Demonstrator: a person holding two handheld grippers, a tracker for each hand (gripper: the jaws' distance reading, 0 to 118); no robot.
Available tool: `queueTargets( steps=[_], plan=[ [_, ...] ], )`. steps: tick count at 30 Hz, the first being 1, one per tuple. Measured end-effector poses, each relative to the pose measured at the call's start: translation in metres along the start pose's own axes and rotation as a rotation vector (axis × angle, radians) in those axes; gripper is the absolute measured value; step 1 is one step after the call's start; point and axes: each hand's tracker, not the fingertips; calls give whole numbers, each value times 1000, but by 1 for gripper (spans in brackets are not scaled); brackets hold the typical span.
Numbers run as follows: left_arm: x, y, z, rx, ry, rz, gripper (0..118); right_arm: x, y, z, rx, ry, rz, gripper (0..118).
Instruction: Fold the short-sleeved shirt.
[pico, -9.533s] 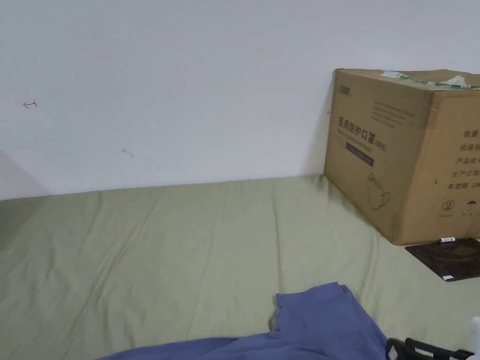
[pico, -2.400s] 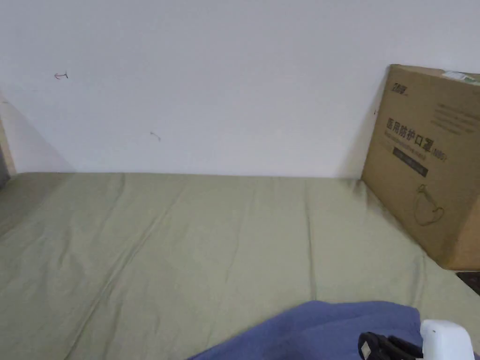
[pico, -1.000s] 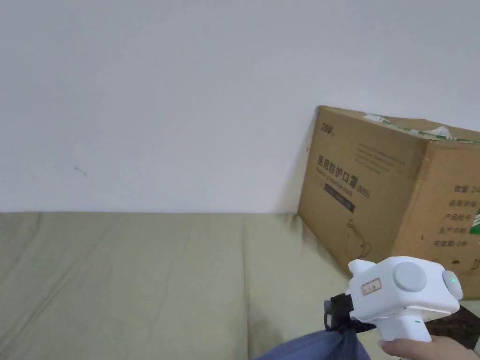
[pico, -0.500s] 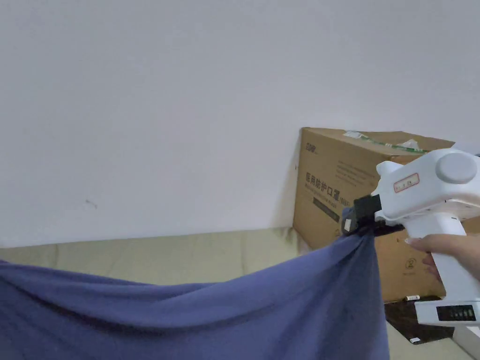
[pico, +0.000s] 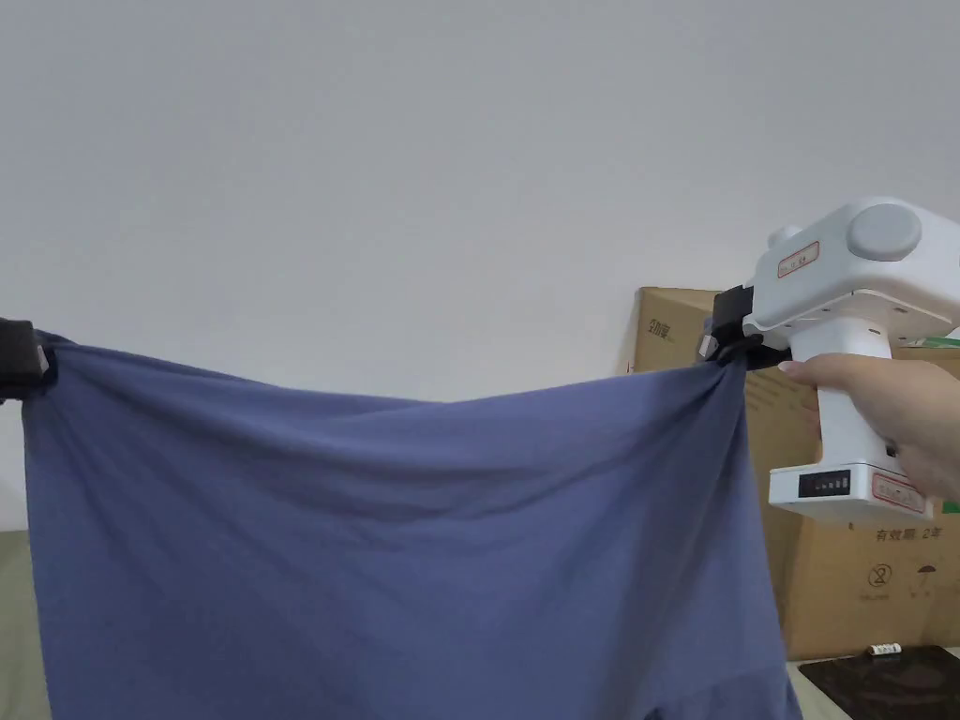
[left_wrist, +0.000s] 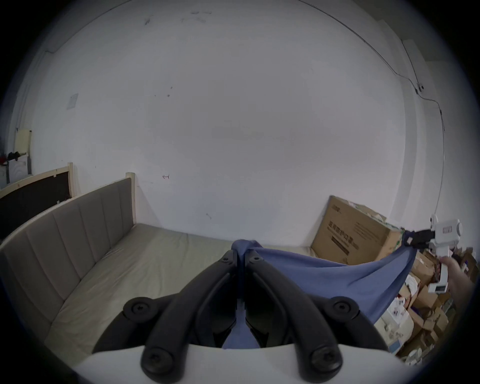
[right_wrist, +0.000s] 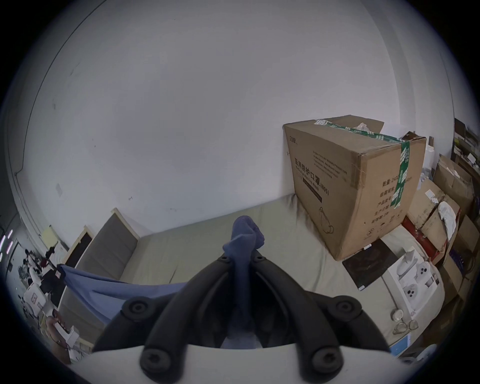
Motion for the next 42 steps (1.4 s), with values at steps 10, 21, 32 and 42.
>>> queueTargets(
  steps=[10, 21, 32, 42],
  plan=[
    [-9, -34, -17, 175, 97, 90, 4, -8, -29, -72, 48, 44, -15, 5],
    [-78, -216, 25, -183, 66, 185, 4, 44, -242, -94, -180, 10, 31, 5],
    [-86, -284, 178, -168, 57, 148, 4, 84, -405, 29, -244, 36, -154, 5],
    [-69, -272, 172, -335, 26, 91, 4, 104, -424, 67, -350, -18, -254, 5]
  ],
)
